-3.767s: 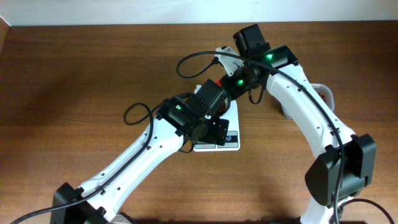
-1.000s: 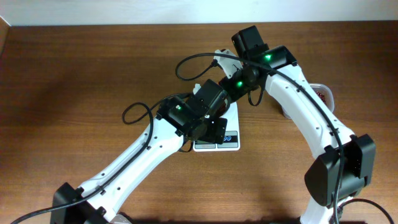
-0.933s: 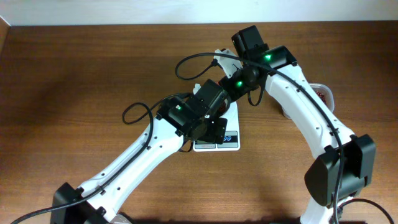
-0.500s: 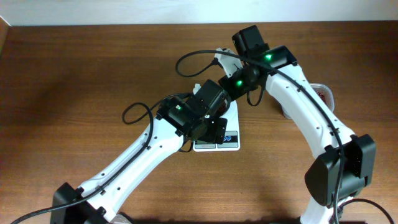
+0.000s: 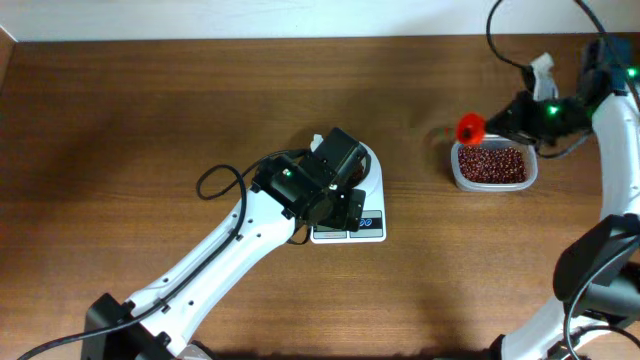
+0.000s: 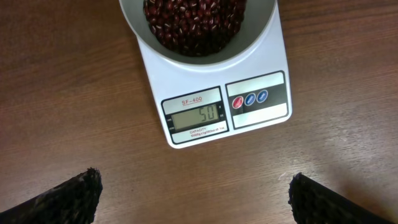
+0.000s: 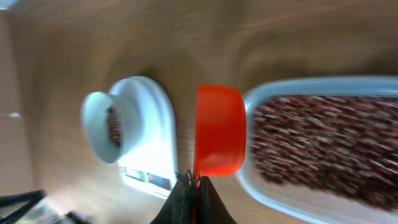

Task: Scoop item into bowl and weigh 50g on scale
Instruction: 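Carry the scoop back to the bean tub with the right gripper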

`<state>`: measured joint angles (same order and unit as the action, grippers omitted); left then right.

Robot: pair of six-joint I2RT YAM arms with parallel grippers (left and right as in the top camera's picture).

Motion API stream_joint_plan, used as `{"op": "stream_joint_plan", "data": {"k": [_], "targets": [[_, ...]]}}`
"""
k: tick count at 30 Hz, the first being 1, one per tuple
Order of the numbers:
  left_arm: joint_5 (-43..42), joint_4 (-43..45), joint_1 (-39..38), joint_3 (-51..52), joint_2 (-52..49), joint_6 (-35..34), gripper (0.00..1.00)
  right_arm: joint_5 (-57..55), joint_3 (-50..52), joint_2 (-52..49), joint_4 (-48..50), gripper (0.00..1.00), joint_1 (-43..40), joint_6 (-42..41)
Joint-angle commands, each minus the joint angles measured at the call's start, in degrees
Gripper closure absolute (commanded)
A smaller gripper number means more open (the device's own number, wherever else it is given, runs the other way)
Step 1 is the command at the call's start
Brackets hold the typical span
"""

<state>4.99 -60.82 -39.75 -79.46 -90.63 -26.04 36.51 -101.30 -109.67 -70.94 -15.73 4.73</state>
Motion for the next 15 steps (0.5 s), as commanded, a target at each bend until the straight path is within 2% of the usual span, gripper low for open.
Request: {"op": "stream_joint_plan", "data": {"k": [1, 6, 12, 13, 14, 15], "targets": [[0.9, -0.1, -0.2, -0.7, -0.3, -0.5, 0.01, -9.2, -0.1, 1.4, -0.8, 0.96, -0.4, 0.3], [0.9, -0.1, -0.2, -0.7, -0.3, -0.5, 0.01, -9.4, 1.4, -0.3, -2.1, 0.96, -0.3, 0.3], [0.9, -0.1, -0.2, -0.7, -0.3, -0.5, 0.01, -13.1, 9.4, -0.3, 4.7, 0.95, 1.5, -2.3], [0.9, -0.1, -0.2, -0.7, -0.3, -0.5, 0.01, -13.2, 9.9, -0.3, 5.4, 0.85, 1.5, -2.3], [0.9, -0.1, -0.2, -0.7, -0.3, -0.5, 0.01, -13.3, 9.9, -0.3, 6.0, 0.65, 1.5, -2.3], [0.9, -0.1, -0.2, -0.7, -0.3, -0.5, 0.01, -14.6, 9.9, -0.3, 7.3, 0.39, 1.5, -2.3]]}}
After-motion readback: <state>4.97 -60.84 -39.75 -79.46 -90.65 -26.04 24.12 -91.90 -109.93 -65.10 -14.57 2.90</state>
